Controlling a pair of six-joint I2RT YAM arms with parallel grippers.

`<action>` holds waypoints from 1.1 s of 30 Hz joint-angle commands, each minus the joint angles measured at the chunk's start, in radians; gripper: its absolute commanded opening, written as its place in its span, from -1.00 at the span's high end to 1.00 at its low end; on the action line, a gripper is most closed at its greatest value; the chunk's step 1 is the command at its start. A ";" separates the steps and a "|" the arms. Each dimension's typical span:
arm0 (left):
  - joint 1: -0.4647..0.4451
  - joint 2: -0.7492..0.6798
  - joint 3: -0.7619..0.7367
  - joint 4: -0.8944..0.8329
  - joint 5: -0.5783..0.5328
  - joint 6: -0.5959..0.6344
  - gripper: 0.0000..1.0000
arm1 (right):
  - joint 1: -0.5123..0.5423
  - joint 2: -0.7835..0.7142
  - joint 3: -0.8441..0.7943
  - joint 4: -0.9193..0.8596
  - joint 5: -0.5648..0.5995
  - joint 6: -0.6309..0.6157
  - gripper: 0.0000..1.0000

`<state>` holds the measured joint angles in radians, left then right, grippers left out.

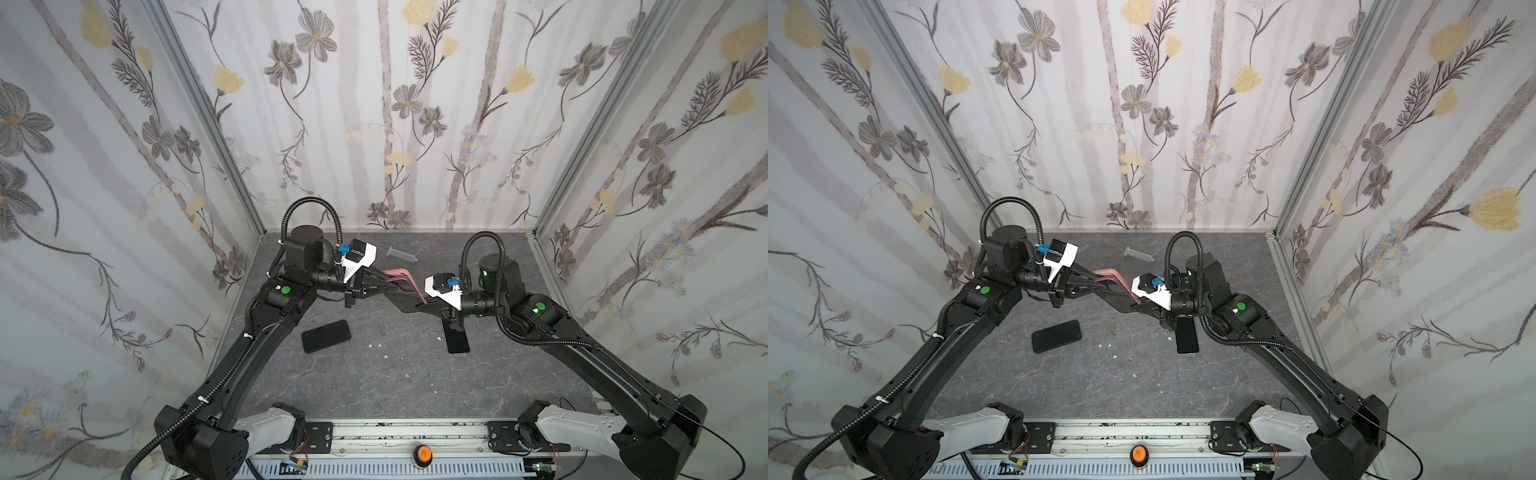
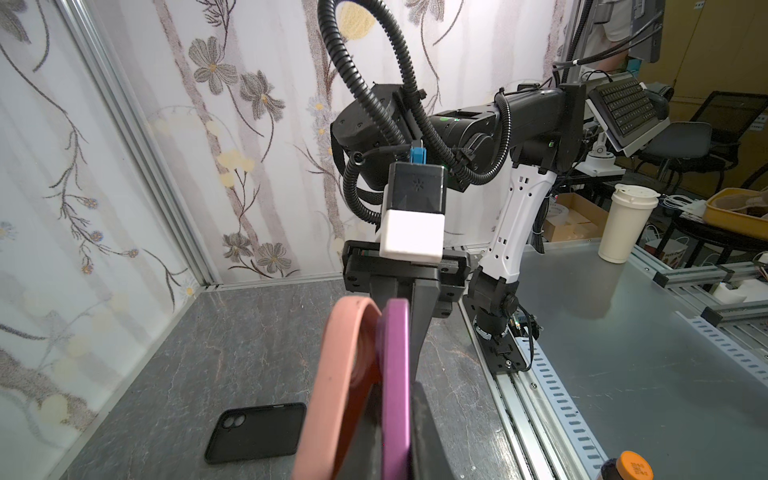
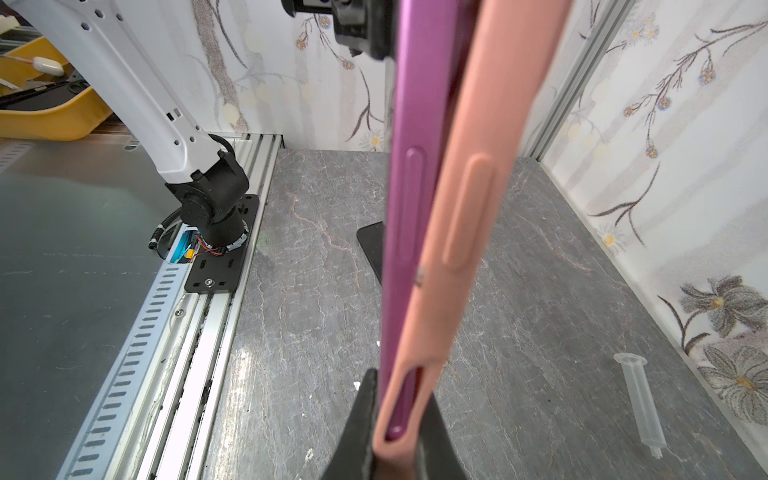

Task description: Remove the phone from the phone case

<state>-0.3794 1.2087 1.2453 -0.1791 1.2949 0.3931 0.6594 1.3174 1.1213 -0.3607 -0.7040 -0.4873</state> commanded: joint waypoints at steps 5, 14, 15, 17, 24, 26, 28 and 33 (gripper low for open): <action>0.009 -0.001 0.027 0.060 -0.106 -0.003 1.00 | 0.005 0.008 -0.023 0.004 -0.113 -0.047 0.67; 0.010 -0.011 0.024 0.061 -0.116 0.000 1.00 | 0.004 0.016 -0.040 0.016 -0.115 -0.038 0.61; 0.013 -0.011 0.024 0.062 -0.116 0.001 1.00 | 0.004 0.018 -0.042 0.017 -0.112 -0.036 0.61; 0.013 -0.014 0.028 0.063 -0.115 0.001 1.00 | 0.003 0.019 -0.045 0.018 -0.111 -0.036 0.60; 0.017 -0.024 0.031 0.063 -0.121 0.001 1.00 | 0.004 0.023 -0.057 0.023 -0.111 -0.027 0.60; 0.017 -0.028 0.030 0.062 -0.122 0.000 1.00 | 0.003 0.022 -0.060 0.026 -0.109 -0.023 0.62; 0.019 -0.033 0.029 0.063 -0.123 0.000 1.00 | 0.004 0.023 -0.062 0.030 -0.108 -0.021 0.65; 0.023 -0.043 0.028 0.063 -0.129 -0.003 1.00 | 0.003 0.023 -0.066 0.034 -0.104 -0.012 0.73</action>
<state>-0.3645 1.1728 1.2606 -0.2127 1.2491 0.3771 0.6598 1.3346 1.0607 -0.3099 -0.7349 -0.4889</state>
